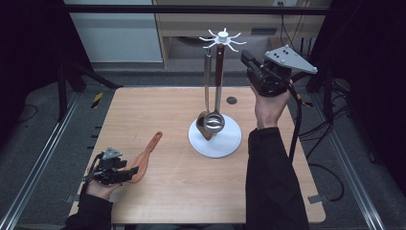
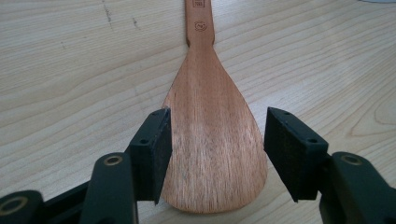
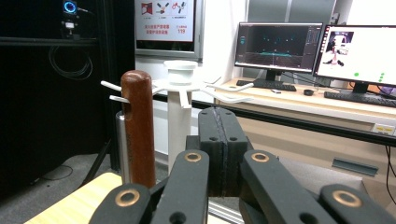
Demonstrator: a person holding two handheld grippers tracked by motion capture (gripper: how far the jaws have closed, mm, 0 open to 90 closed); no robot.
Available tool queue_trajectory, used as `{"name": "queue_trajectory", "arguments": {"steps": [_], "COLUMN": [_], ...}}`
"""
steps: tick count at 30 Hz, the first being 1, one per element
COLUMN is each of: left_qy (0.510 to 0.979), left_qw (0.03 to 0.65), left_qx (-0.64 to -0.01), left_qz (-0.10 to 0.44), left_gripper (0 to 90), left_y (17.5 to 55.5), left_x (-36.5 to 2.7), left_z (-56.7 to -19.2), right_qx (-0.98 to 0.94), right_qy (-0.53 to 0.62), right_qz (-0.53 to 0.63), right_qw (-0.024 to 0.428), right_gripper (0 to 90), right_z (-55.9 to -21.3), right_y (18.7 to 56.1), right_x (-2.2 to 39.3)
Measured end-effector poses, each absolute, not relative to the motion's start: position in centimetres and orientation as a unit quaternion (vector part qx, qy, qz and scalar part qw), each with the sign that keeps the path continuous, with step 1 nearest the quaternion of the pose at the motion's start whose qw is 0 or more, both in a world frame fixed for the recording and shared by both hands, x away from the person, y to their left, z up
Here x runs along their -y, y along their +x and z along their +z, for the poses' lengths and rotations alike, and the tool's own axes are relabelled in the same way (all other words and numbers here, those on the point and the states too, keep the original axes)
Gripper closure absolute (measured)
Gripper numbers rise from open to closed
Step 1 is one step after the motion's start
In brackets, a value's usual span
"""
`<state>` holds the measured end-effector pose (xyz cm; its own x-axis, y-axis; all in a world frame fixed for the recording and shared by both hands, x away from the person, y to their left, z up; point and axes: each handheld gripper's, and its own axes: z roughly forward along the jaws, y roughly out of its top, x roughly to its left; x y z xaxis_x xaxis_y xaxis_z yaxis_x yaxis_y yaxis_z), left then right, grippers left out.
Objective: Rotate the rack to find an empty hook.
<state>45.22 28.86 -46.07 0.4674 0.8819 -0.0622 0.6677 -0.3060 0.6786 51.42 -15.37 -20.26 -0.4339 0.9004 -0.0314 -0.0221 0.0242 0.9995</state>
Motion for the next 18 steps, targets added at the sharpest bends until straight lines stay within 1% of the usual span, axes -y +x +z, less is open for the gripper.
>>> {"name": "queue_trajectory", "arguments": {"steps": [18], "left_qy": [0.792], "left_qw": [0.326], "left_qx": [-0.489], "left_qz": [0.163], "left_gripper": [41.6], "left_y": [45.22], "left_x": [-28.82], "left_z": [-46.08], "right_qx": [-0.613], "right_qy": [0.34], "right_qz": [0.6], "right_qw": [0.386], "right_gripper": [90.0], "right_z": [-19.81], "right_y": [51.02], "right_x": [14.4]}}
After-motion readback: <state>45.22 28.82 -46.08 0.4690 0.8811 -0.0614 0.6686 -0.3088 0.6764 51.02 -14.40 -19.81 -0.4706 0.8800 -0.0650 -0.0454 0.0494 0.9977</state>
